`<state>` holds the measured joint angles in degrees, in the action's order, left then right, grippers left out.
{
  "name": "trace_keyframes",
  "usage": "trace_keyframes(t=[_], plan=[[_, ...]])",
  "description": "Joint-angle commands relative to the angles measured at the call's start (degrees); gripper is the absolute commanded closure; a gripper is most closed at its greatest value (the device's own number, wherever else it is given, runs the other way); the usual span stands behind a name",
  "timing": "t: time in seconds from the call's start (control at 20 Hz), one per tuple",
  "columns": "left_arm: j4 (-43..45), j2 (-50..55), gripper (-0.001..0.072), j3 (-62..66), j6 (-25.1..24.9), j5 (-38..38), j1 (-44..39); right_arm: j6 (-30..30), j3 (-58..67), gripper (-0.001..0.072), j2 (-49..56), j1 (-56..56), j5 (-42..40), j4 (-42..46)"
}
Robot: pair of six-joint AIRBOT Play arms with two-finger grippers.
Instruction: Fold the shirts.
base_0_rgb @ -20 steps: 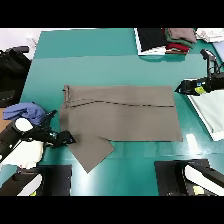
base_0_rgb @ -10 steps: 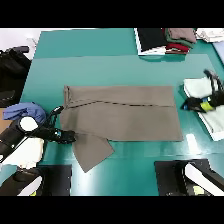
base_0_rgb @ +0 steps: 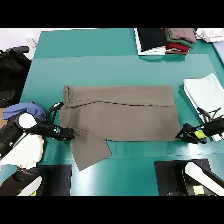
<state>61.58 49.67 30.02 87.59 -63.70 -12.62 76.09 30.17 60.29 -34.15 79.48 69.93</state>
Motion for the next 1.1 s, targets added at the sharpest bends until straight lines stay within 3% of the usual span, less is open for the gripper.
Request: trace_keyframes(t=[0.0, 0.1, 0.35, 0.55, 0.8, 1.05], plan=[[0.2, 0.0, 0.0680, 0.1, -0.3, -0.4, 0.0, -0.3, -1.4, 0.0526, 0.0, 5.5, -5.5, -2.6], [1.7, -0.1, 0.0681, 0.9, -0.6, -3.4, 0.0, -0.3, -0.8, 0.0691, -3.1, 9.0, -6.2, -1.7], [5.8, -9.5, 0.0682, 2.3, 3.0, -13.5, 0.0, -0.1, 4.5, 0.0693, -12.5, 13.0, 3.6, 8.3], [5.6, -15.5, 0.0682, 4.6, 5.4, -21.3, 0.0, 0.0, 5.0, 0.0693, -20.3, 13.0, 6.3, 12.6], [10.3, -10.7, 0.0681, 12.3, 4.3, -11.6, 0.0, 1.9, 12.8, 0.0694, -15.3, 13.1, 4.7, 11.9], [14.2, 5.5, 0.0680, 20.1, 0.2, -1.2, 1.6, 1.9, 25.2, 0.0694, -1.4, 16.1, 1.1, 7.7]])
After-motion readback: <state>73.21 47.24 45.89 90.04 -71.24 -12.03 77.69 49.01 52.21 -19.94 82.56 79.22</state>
